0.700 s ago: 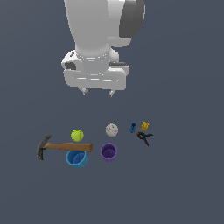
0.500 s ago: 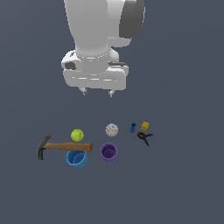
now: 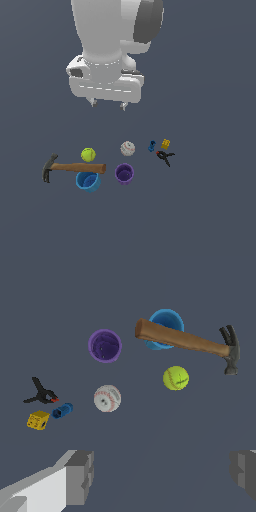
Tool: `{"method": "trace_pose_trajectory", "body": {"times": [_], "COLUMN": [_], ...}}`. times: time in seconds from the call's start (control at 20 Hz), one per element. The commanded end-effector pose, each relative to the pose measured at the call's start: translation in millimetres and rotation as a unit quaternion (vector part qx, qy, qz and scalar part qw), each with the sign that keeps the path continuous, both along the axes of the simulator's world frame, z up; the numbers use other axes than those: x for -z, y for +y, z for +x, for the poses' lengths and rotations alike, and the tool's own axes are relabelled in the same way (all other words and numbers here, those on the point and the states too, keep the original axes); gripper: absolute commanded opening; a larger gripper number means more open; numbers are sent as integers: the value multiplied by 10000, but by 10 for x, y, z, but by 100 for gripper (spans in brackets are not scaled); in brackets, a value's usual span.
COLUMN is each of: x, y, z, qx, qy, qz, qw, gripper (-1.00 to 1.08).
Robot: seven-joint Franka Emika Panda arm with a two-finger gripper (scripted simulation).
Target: Pick up a designated object from a clutter of objects.
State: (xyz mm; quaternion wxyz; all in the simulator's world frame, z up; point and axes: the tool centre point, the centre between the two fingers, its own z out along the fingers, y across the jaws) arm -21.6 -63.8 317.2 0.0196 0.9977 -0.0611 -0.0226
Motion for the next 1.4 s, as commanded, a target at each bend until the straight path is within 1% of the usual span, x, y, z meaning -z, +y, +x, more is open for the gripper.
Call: {"method": "trace_pose_trajectory", "body": {"times": [0.0,0.4,0.8,1.05,1.35], "x": [1,47,160,270,416], "y": [-1,-54,-184,-304,-458], "z": [0,74,238,376,537], "qx": [-2,-257,-840,-1351,-1976], "qy": [1,3,8,10,10], "qz": [-1,17,55,87,125], "qw": [10000,9997,9965,9908,9802], "gripper": [100,100,100,100,100]}}
